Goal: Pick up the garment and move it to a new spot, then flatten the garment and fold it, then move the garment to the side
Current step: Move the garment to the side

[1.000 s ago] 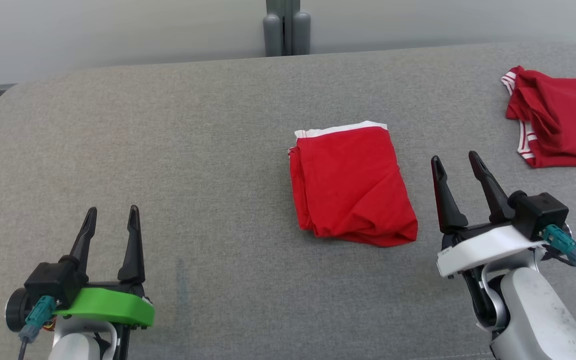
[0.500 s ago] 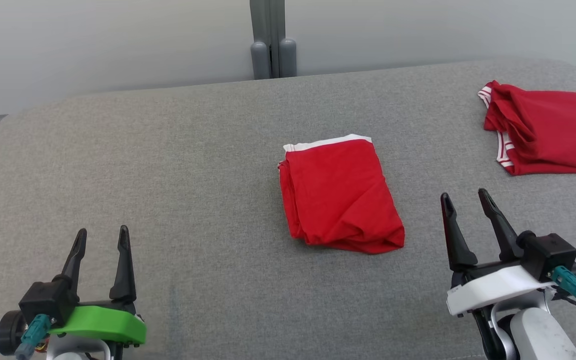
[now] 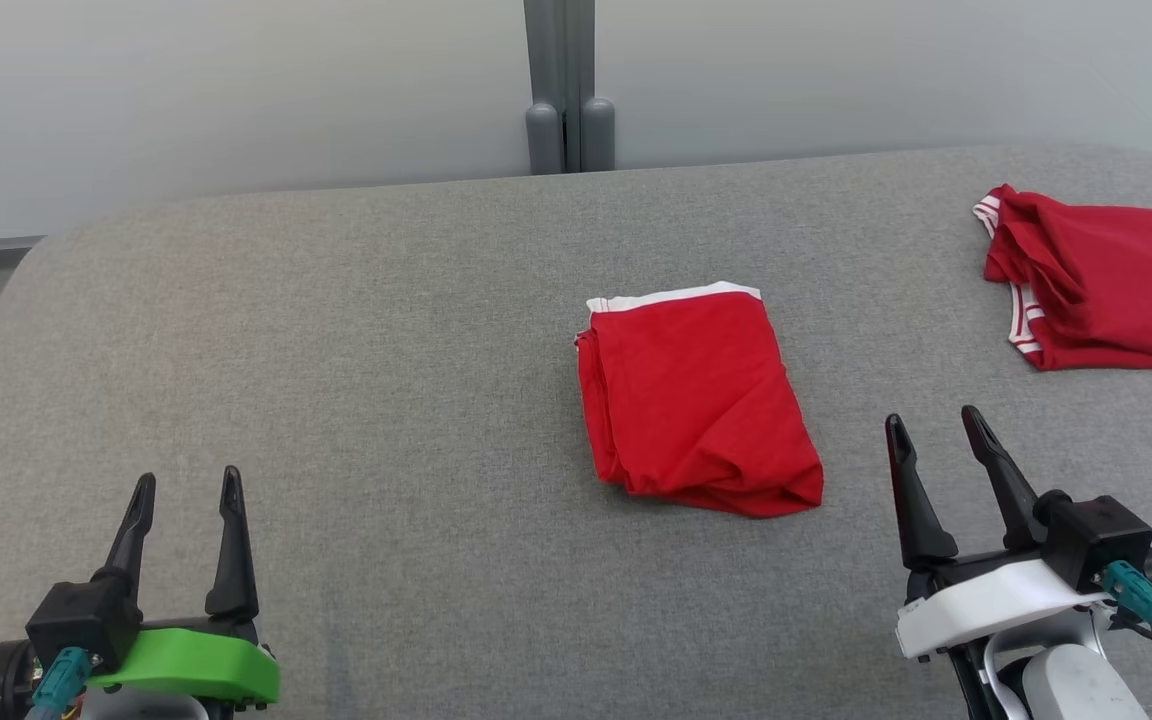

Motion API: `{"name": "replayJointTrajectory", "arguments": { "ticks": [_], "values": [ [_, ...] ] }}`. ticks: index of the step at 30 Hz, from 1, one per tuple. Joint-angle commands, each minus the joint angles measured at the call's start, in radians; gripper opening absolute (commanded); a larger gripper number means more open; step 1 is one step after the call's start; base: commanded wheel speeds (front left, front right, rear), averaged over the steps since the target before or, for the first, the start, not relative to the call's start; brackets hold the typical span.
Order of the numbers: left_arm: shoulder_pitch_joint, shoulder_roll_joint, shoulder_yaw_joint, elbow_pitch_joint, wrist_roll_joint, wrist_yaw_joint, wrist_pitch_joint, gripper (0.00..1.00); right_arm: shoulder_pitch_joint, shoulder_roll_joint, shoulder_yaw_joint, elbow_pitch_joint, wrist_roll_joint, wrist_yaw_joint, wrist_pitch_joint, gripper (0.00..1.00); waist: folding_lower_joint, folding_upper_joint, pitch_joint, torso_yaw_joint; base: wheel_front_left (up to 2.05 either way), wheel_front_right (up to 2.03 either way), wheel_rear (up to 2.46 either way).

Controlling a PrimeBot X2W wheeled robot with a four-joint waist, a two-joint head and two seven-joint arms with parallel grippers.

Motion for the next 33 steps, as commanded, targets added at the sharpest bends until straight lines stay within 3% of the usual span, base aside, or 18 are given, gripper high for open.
{"name": "replayJointTrajectory", "arguments": {
  "ticks": [1,33],
  "values": [
    [0.013,-0.003,0.005,-0.005,0.005,0.004,-0.003,1.00,0.009,0.002,-0.004,0.000,-0.009,-0.001,-0.002,1.00,0.0000,0.0000,0.001,0.003,0.00,0.00,0.00],
    [0.020,0.015,-0.002,0.003,0.004,0.023,0.001,1.00,0.018,0.010,-0.005,0.033,-0.021,-0.001,-0.002,1.00,0.0000,0.0000,-0.004,0.013,0.00,0.00,0.00]
  ]
}}
